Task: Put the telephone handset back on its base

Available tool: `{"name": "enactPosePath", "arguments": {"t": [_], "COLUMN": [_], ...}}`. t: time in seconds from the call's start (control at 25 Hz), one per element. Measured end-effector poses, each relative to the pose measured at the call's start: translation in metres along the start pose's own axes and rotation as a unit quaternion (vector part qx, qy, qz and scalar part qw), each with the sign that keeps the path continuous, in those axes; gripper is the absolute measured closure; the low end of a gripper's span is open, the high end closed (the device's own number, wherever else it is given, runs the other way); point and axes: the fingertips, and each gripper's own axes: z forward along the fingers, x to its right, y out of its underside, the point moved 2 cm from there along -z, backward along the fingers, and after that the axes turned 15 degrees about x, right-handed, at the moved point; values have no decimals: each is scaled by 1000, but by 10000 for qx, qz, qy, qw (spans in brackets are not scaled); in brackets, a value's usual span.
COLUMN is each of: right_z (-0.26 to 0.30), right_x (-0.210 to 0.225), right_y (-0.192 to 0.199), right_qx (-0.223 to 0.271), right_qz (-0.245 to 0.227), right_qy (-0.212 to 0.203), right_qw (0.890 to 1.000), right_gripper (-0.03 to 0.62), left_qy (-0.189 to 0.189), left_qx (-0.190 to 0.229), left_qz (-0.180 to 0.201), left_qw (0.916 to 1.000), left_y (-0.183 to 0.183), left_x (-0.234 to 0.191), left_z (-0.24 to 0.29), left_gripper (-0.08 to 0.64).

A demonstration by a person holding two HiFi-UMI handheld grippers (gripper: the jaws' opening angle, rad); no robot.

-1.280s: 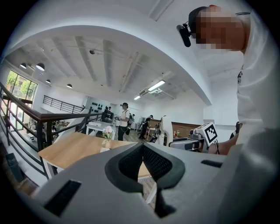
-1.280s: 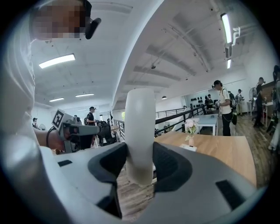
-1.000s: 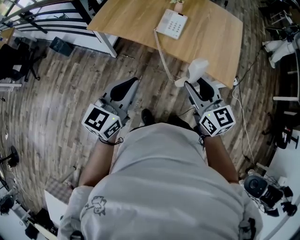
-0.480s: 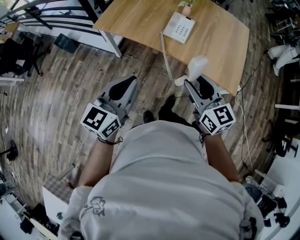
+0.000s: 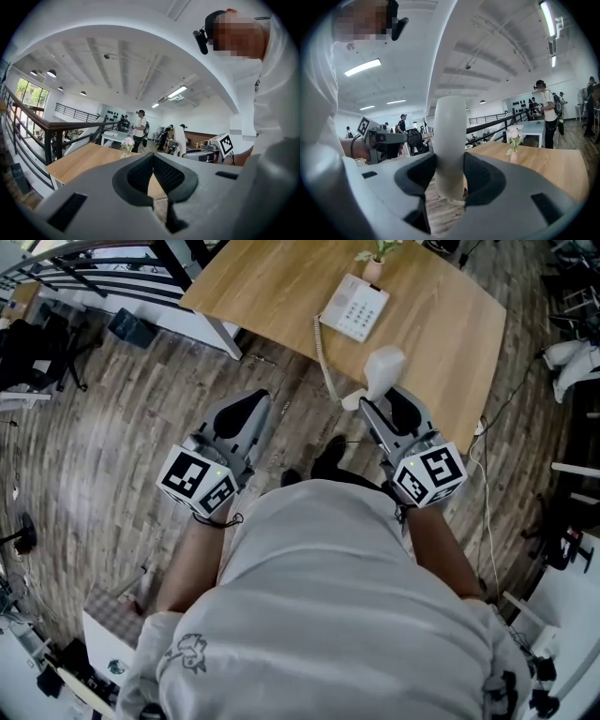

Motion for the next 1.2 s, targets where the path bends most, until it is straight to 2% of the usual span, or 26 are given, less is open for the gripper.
{"name": "enactPosePath", "arguments": {"t": [0.32, 0.6, 0.92, 1.2], "right_z": [20, 24, 35, 57], "right_x": [59, 94, 124, 148], "right_y": [2, 2, 0, 8], "right_qx": [-76, -92, -46, -76], "right_qz": [206, 324, 428, 619], "right_qy": [-310, -443, -249, 109], "right_qw": [9993, 9985, 9988, 9980], "right_gripper": [394, 394, 394, 396], "left_qy": [7, 9, 296, 832], "left_qx": [-74, -168, -279, -391], "left_qz": [47, 33, -40, -80], "left_qw": [10000, 9999, 9992, 9957], "left_y": [13, 25, 35, 40], "left_x": [-3, 1, -11, -39], "left_z": [84, 129, 173, 224], "left_gripper": [554, 554, 554, 554]}}
